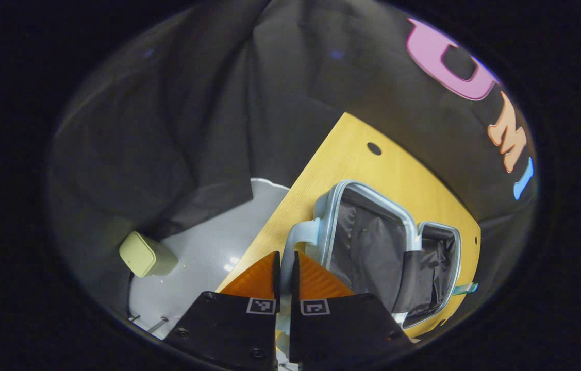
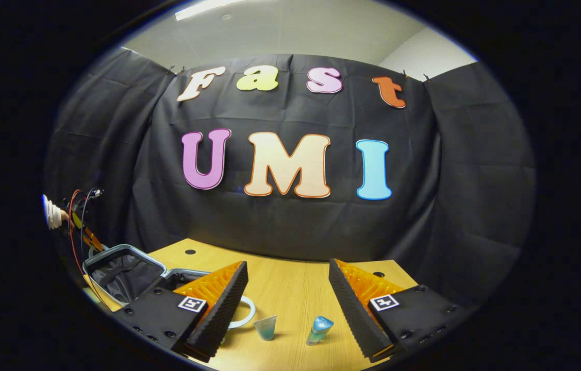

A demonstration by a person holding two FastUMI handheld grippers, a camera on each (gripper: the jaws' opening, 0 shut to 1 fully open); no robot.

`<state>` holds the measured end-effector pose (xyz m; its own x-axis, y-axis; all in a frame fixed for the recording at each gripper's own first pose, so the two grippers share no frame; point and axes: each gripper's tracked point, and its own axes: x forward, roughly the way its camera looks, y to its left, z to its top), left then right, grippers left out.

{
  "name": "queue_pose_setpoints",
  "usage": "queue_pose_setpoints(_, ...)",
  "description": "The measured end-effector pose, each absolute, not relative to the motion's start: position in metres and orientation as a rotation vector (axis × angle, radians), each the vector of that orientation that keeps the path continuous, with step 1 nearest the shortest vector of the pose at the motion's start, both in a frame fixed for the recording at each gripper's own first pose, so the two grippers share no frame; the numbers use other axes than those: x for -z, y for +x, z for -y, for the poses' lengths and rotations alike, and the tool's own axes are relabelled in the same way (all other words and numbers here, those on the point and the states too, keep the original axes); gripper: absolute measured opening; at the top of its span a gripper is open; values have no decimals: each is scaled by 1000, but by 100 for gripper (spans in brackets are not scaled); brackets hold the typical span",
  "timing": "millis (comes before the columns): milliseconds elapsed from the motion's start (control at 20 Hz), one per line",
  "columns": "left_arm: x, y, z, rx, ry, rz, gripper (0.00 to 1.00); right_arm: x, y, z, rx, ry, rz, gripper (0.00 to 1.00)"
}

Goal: First open the suitcase, pack the skin care products into it, and then close the suitcase.

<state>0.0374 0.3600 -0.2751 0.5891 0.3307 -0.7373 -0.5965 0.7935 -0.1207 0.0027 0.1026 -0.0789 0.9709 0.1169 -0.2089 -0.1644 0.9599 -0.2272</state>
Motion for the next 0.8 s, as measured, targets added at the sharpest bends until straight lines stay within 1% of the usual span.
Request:
queue_pose_setpoints(150,300,33,-373,-556,-365,-807,4,85,1,-105,-123,-249,-217,99)
queue_pose_setpoints(250,310,27,-385,-566,-292,-837,17,90,0,-99,-109,-261,-231,99)
queue_pose_setpoints(350,302,29,-376,-564,-240,-844,50,94,-1,-93,-97,-261,-242,99)
queue_pose_setpoints(500,271,27,-381,-633,-83,-802,99,99,0,-81,-86,-245,-257,99)
queue_pose_setpoints(600,235,41,-351,-604,-37,-714,96,103,3,-72,-87,-240,-268,99)
queue_pose_setpoints(650,220,48,-330,-572,-18,-673,96,106,4,-67,-91,-239,-276,99)
queue_pose_setpoints(800,205,60,-249,-504,6,-610,96,113,9,-51,-114,-224,-299,99)
